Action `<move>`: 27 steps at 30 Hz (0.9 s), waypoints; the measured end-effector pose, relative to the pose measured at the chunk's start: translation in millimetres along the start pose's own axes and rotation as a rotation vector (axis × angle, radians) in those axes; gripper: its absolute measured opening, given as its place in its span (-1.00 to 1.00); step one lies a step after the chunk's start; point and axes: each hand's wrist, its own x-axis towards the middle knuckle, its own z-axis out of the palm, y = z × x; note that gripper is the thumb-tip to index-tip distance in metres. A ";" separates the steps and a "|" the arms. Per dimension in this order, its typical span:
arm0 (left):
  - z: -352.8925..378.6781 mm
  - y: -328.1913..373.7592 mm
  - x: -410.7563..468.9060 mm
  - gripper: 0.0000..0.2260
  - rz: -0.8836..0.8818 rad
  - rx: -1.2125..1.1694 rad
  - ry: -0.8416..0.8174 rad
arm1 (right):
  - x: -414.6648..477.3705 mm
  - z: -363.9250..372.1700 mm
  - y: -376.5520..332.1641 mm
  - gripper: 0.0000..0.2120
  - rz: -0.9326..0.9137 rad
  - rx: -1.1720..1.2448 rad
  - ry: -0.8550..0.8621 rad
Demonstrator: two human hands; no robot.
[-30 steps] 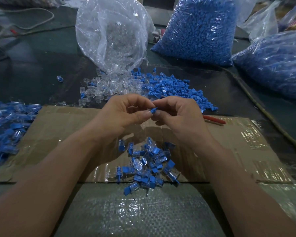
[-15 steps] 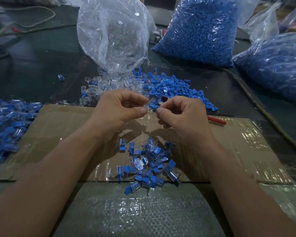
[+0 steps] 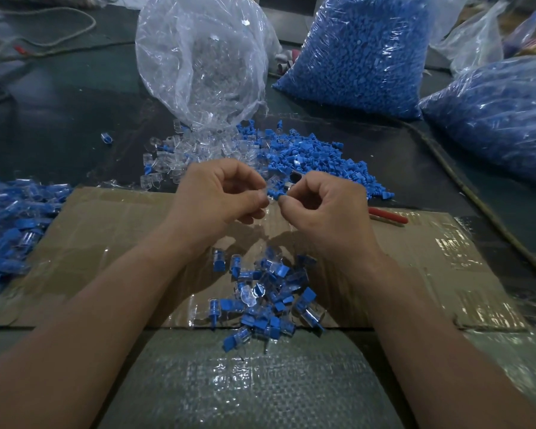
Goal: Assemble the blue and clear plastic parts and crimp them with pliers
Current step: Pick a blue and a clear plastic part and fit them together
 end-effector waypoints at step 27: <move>-1.3 4.0 -1.4 -0.87 -0.126 -0.224 -0.052 | -0.6 1.0 6.3 -0.66 -0.192 0.282 -0.029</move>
